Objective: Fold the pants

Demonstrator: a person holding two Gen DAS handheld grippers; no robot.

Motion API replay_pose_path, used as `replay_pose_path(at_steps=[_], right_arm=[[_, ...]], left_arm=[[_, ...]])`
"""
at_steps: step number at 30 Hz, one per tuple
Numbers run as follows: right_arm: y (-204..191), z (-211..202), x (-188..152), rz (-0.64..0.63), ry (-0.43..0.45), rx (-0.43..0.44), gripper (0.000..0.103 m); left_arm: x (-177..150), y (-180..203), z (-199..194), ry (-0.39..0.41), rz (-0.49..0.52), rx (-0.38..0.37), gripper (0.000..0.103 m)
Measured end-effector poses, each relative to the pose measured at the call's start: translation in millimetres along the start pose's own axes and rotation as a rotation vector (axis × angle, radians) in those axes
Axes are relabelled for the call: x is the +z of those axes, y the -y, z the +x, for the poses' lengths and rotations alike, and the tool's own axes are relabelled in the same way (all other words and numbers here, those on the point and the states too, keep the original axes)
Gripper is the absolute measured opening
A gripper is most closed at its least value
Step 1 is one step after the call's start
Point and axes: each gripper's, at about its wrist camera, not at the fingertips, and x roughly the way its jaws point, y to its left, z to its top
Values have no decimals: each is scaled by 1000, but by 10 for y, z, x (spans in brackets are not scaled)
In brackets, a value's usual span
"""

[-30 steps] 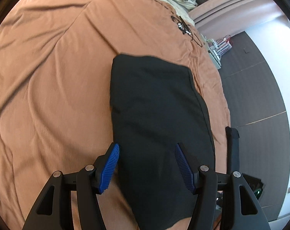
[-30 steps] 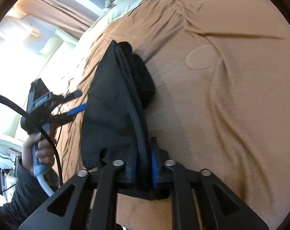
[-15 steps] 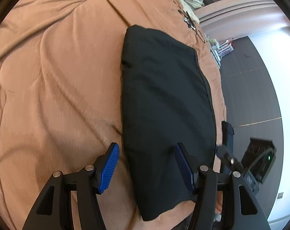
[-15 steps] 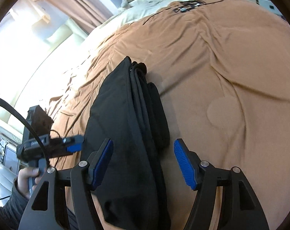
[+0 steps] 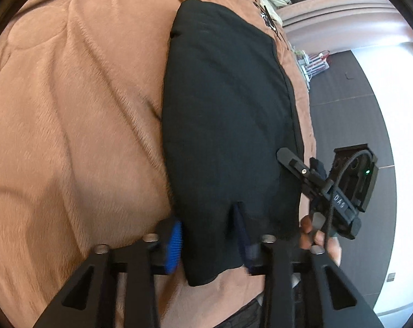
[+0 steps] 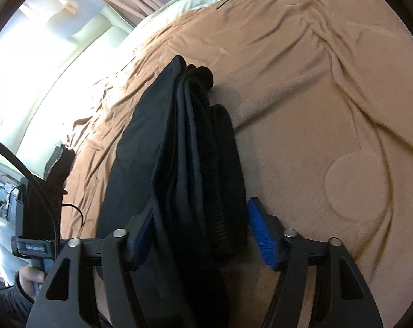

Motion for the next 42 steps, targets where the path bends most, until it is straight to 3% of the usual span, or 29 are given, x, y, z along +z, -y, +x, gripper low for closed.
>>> replay_pose_path(at_steps=[2, 6, 15, 32, 34, 36, 42], right_arm=[[-15, -7, 2, -8, 0, 12, 49], [-27, -63, 3, -11, 4, 32, 39], [-146, -55, -143, 32, -24, 73, 34], [-340, -55, -591, 132, -70, 128, 35], [-338, -91, -594, 129, -71, 106, 40], [-330, -138, -600, 144, -68, 96, 53], [-304, -220, -784, 171, -67, 120, 54]], left_arm=[[10, 8, -34, -1, 7, -10, 20], [35, 45, -208, 2, 43, -9, 16], [77, 96, -472, -14, 87, 38, 15], [-44, -65, -622, -94, 134, 135, 18], [-25, -29, -598, -93, 144, 154, 19], [-27, 5, -586, -89, 161, 161, 21], [-34, -68, -546, -84, 139, 163, 26]])
